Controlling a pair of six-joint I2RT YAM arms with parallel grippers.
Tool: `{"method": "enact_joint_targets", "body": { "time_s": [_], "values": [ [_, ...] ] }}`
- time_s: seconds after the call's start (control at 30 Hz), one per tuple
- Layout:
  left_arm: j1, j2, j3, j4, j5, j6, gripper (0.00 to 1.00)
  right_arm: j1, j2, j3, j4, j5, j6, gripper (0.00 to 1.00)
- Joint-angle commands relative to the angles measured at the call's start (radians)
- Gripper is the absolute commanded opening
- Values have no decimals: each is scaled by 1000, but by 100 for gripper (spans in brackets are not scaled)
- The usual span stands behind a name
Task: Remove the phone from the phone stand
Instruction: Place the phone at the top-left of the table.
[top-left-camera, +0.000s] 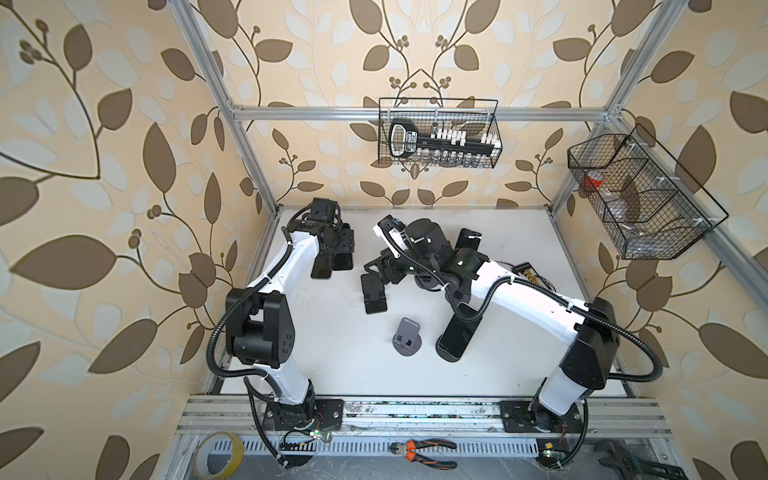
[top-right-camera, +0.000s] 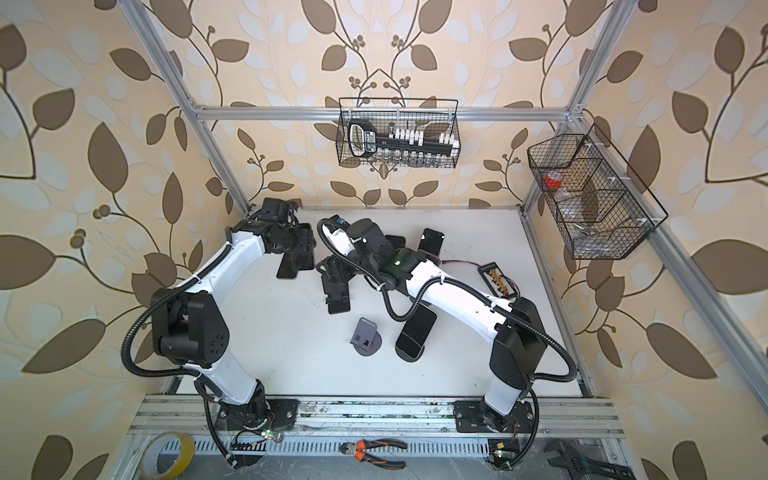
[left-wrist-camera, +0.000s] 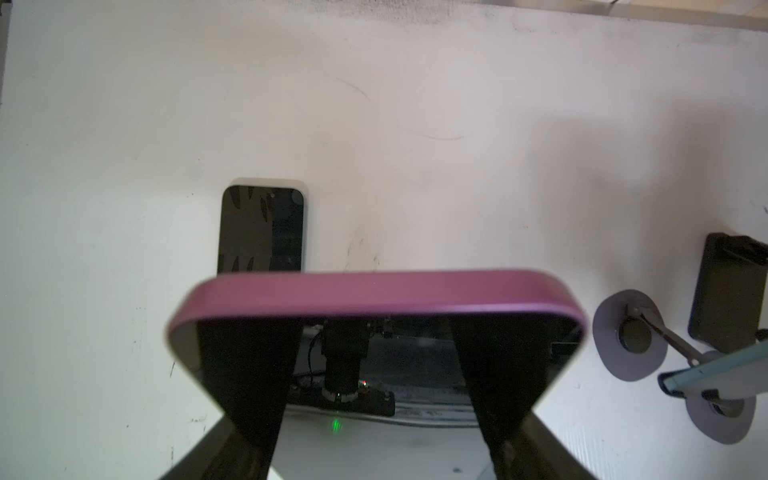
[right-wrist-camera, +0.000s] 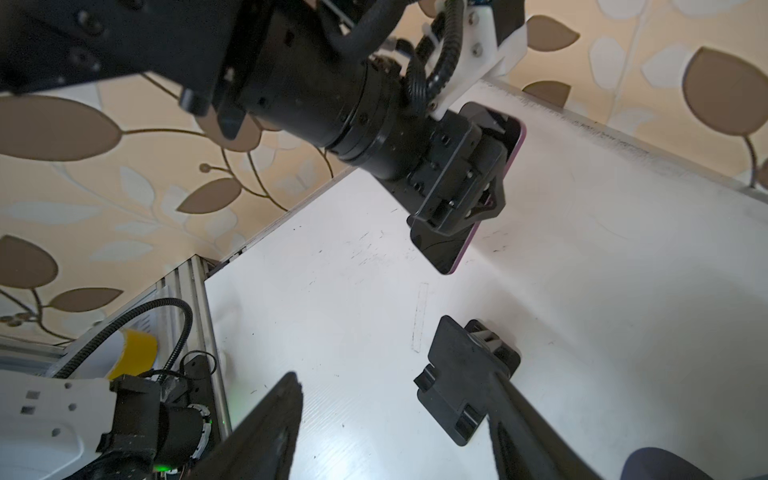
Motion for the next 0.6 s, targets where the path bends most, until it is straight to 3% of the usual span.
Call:
{"method": "enact_joint_targets", "body": {
  "time_s": [0.0, 0.57],
  "values": [
    [16, 51, 90, -6, 33, 41, 61, -4, 33, 46, -35, -67, 22, 71],
    [18, 306, 247, -144, 25, 102, 60, -33, 89, 86, -90, -115, 26, 70]
  ]
}}
